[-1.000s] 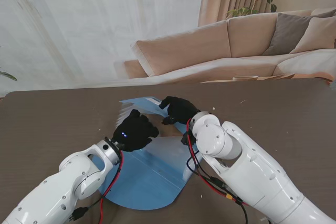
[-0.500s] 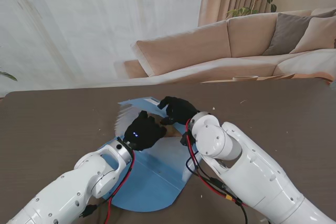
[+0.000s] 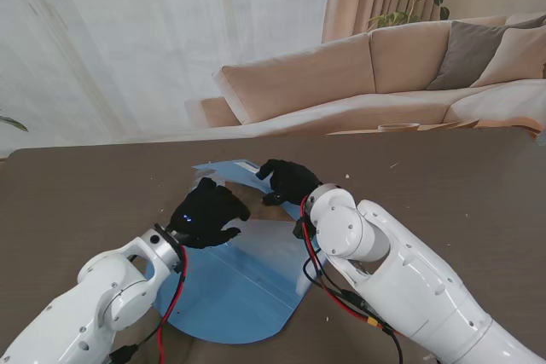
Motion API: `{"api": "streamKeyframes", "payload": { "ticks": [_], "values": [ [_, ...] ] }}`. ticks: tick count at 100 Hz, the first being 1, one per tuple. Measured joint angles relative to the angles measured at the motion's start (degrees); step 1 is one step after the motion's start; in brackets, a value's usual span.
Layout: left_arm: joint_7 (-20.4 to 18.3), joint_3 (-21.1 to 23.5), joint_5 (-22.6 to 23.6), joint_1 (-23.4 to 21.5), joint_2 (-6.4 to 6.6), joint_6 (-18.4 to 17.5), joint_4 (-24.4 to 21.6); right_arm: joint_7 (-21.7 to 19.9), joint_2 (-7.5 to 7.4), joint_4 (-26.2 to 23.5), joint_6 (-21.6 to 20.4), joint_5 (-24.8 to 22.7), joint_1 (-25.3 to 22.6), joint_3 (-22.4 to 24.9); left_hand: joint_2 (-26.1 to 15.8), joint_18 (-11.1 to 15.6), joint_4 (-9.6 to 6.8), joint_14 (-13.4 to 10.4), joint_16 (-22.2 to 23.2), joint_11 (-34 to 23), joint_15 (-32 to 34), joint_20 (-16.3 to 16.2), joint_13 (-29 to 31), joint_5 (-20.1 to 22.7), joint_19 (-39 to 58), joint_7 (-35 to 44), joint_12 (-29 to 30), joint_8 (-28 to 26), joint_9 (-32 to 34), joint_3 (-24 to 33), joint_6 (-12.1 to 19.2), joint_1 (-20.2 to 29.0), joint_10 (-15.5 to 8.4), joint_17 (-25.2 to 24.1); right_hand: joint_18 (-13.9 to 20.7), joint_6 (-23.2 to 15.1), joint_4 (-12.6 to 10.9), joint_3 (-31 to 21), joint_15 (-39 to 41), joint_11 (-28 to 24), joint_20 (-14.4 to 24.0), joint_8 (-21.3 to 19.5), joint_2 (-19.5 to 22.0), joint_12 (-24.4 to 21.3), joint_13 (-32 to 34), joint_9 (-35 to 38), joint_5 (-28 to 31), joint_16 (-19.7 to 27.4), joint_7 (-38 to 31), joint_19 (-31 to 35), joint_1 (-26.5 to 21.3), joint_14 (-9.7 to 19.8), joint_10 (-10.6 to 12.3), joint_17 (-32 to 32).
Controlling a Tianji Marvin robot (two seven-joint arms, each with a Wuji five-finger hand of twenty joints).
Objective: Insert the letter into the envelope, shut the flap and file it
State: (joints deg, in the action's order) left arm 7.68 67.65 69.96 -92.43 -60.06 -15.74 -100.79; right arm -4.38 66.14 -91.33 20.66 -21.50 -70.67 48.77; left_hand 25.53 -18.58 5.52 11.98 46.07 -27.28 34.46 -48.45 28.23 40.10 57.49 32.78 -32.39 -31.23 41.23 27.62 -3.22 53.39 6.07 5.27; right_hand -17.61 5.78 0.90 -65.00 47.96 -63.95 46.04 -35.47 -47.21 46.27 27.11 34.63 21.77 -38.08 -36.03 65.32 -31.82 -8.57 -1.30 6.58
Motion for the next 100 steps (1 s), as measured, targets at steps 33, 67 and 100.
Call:
{"api": "streamKeyframes", "payload": {
  "ticks": [33, 67, 100],
  "values": [
    [1.6, 9.6, -1.7, -7.8, 0.23, -6.1, -2.9, 5.2, 0.47, 5.5, -2.4, -8.5, 2.3, -6.7, 0.0, 0.0, 0.0, 0.1, -0.1, 0.0, -0.9, 0.0, -0.8, 0.0, -1.6, -2.7, 1.1, -0.1, -1.3, -0.5, -0.8, -0.2, 0.9, -0.7, 0.0, -0.1, 0.0, -0.2, 0.0, -0.6, 0.0, 0.0, 0.0, -0.1, 0.0, 2.4, 0.0, 0.0, 0.0, 0.0, -0.7, 0.0, 1.9, 0.0],
    [3.1, 13.6, -2.5, -11.2, 0.24, -9.9, -4.4, 10.9, 2.57, 16.6, -3.6, -14.4, 6.3, -17.3, -0.5, 0.0, 0.0, 0.1, -0.1, 0.0, -1.5, 0.0, -0.9, 0.0, -2.4, -3.5, 1.3, -0.8, -1.7, -1.1, -0.9, -0.6, 0.9, -1.0, 0.2, -0.2, -0.1, 0.0, -1.0, 4.3, 0.0, 0.0, 5.3, -5.5, -0.5, 2.7, -0.1, -0.1, 0.0, 0.0, 0.9, 0.0, 1.7, -0.5],
    [1.7, 17.4, -2.8, -13.6, 0.19, -14.1, -5.7, 7.8, 1.53, 12.8, -3.7, -16.9, 4.5, -16.3, -2.8, 0.0, 0.0, 0.1, -1.1, 2.1, -4.2, 0.7, -1.5, 0.0, -5.5, -7.0, 2.0, -0.8, -2.6, -3.4, -1.3, -2.8, 1.0, -1.5, 1.0, 0.2, 0.5, 15.0, -13.4, 27.7, 0.0, 2.9, 10.7, -26.4, -7.3, -4.8, -1.7, 7.5, 6.5, -0.1, 8.1, -0.2, -7.1, -3.4]
  ]
}}
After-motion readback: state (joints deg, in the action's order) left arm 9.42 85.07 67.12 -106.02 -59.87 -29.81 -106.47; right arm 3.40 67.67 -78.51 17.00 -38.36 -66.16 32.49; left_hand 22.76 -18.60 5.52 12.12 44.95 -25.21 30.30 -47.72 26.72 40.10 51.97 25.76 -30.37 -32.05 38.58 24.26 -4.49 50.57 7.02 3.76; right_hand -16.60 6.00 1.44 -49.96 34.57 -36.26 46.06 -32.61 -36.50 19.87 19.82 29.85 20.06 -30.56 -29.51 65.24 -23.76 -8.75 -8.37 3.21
